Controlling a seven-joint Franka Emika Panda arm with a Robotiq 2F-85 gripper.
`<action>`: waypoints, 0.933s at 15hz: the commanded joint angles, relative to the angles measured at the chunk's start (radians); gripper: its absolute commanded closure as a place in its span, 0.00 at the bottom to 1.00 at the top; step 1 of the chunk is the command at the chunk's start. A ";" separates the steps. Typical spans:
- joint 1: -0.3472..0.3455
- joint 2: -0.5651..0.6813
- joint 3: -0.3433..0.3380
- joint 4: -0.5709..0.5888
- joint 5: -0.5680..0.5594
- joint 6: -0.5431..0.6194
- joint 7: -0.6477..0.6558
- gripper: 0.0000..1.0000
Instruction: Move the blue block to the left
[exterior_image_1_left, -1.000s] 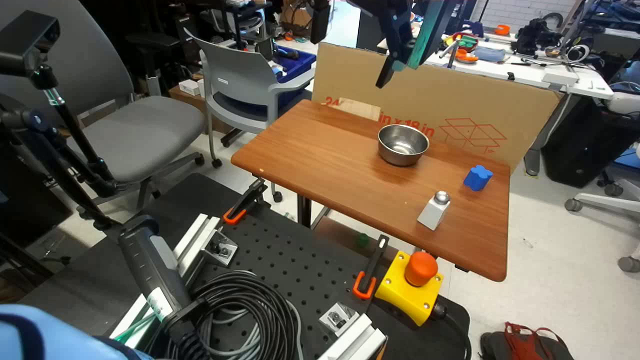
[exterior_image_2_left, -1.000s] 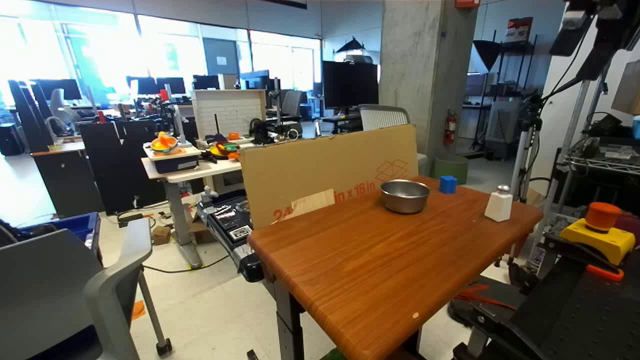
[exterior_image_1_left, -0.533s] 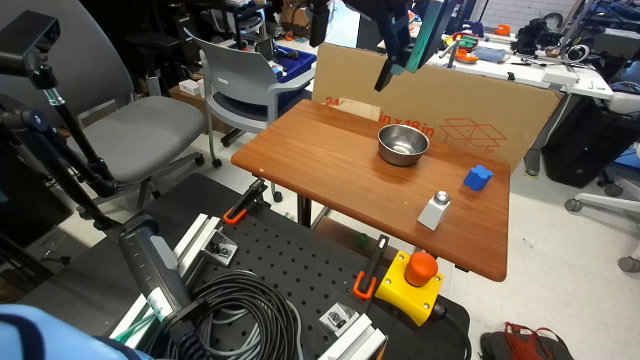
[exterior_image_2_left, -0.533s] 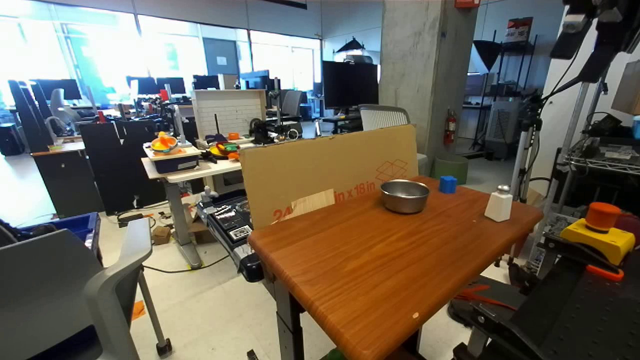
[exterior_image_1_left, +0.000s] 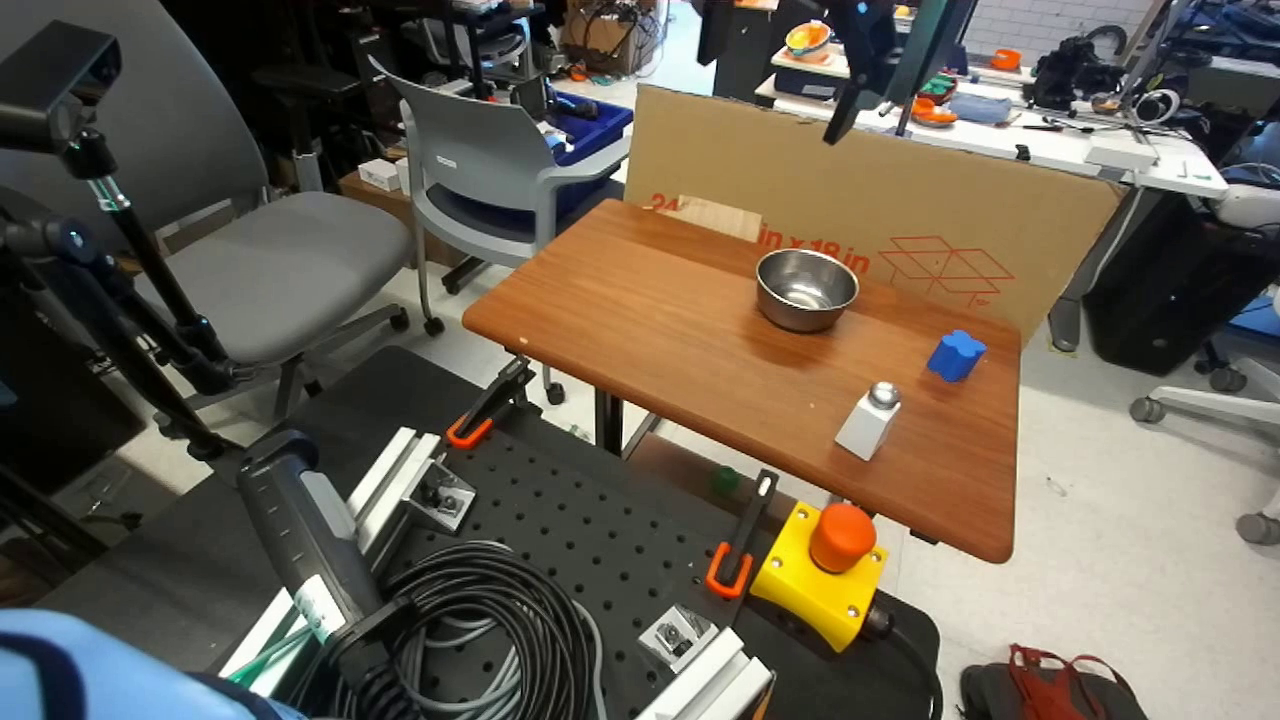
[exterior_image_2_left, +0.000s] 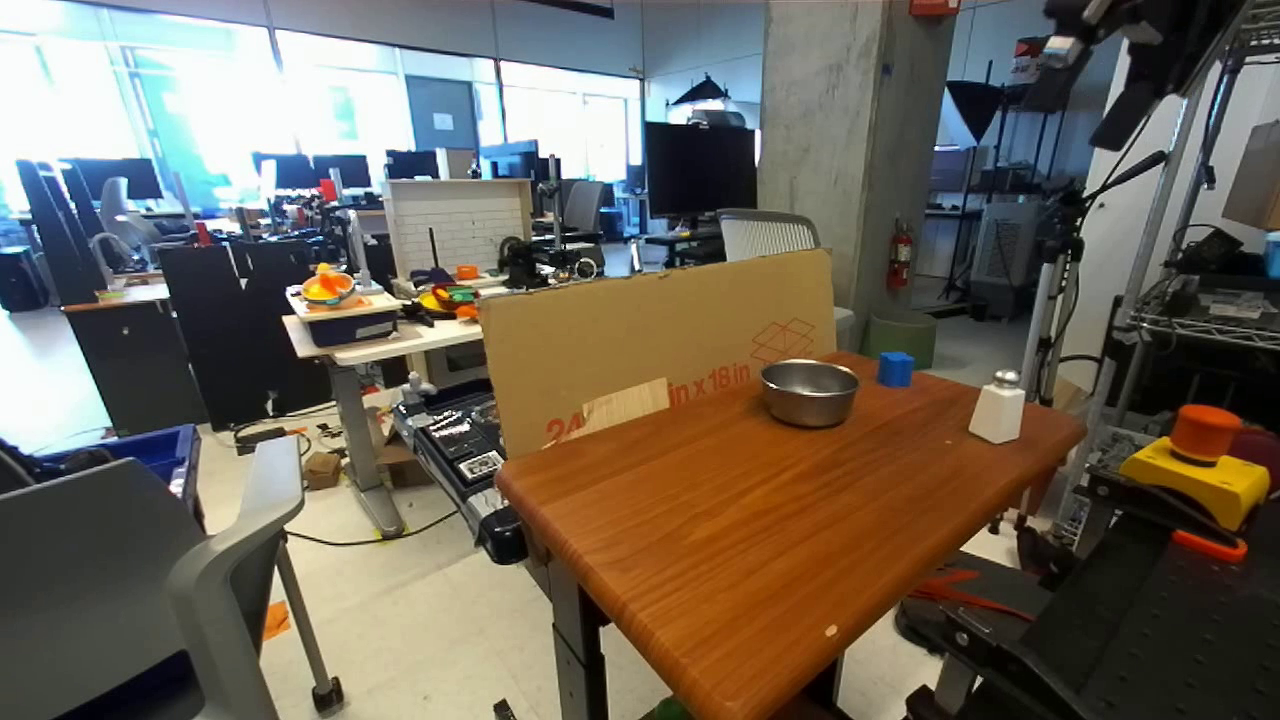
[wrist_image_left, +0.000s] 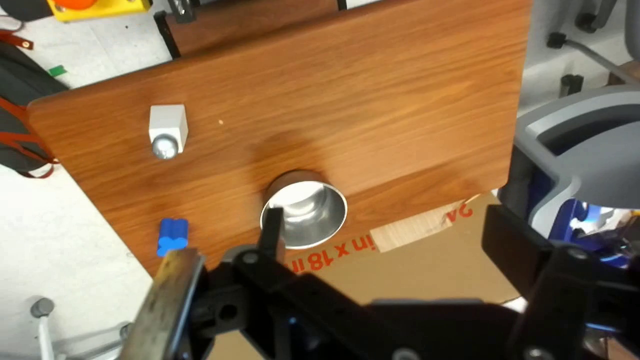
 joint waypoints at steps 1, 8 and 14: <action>-0.041 0.251 -0.006 0.153 -0.025 0.119 -0.006 0.00; -0.170 0.598 -0.020 0.416 -0.153 0.127 0.088 0.00; -0.206 0.847 -0.012 0.628 -0.050 0.131 0.037 0.00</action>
